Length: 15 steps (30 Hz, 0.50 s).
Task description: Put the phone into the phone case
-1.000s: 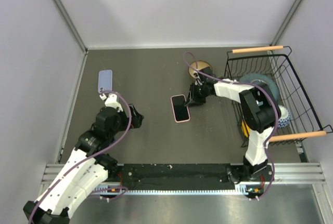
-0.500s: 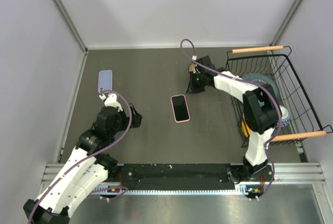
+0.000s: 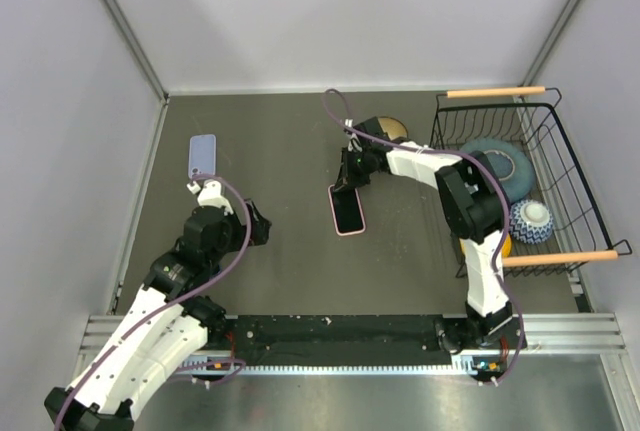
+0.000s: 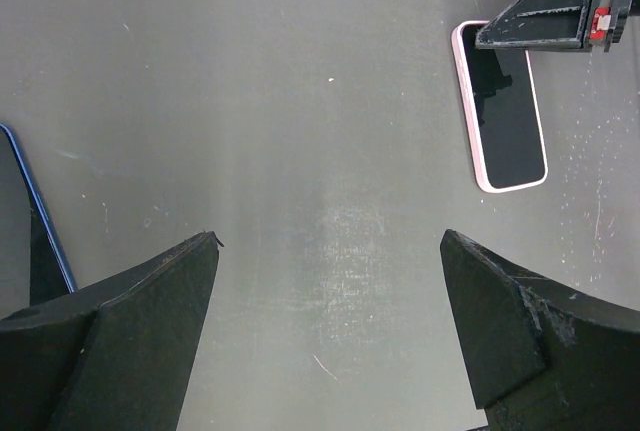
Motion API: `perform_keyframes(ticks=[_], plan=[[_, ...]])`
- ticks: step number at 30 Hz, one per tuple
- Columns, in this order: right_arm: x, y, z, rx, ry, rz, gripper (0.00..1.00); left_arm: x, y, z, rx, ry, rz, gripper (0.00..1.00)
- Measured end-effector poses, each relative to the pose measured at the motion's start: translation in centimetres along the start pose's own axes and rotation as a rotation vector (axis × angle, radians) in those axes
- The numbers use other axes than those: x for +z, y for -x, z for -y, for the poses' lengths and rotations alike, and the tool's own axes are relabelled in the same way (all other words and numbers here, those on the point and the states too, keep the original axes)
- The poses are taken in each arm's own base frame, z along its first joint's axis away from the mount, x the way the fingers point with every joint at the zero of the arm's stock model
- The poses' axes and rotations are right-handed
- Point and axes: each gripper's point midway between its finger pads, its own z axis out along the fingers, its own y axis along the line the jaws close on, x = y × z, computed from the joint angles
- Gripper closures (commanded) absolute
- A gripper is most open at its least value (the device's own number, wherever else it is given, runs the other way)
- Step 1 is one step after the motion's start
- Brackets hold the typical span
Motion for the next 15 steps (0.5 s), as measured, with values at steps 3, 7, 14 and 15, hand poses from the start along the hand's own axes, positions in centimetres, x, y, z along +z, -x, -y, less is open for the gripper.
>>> perform_keyframes(ticks=[3,7,14,15], plan=[[0.45,-0.36,-0.57,0.011,0.021,-0.012,1.0,-0.04,0.16,-0.11,-0.001,0.007,0.008,0.02],[0.61,-0.51,-0.65,0.018,0.013,-0.012,1.0,-0.06,0.29,-0.26,-0.005,0.016,0.015,0.02],[0.73,-0.3,-0.32,0.021,-0.037,0.016,1.0,0.0,0.37,-0.43,-0.015,0.028,0.019,0.02],[0.71,-0.16,-0.2,0.02,-0.047,0.024,1.0,0.02,0.41,-0.46,-0.017,0.032,0.02,0.02]])
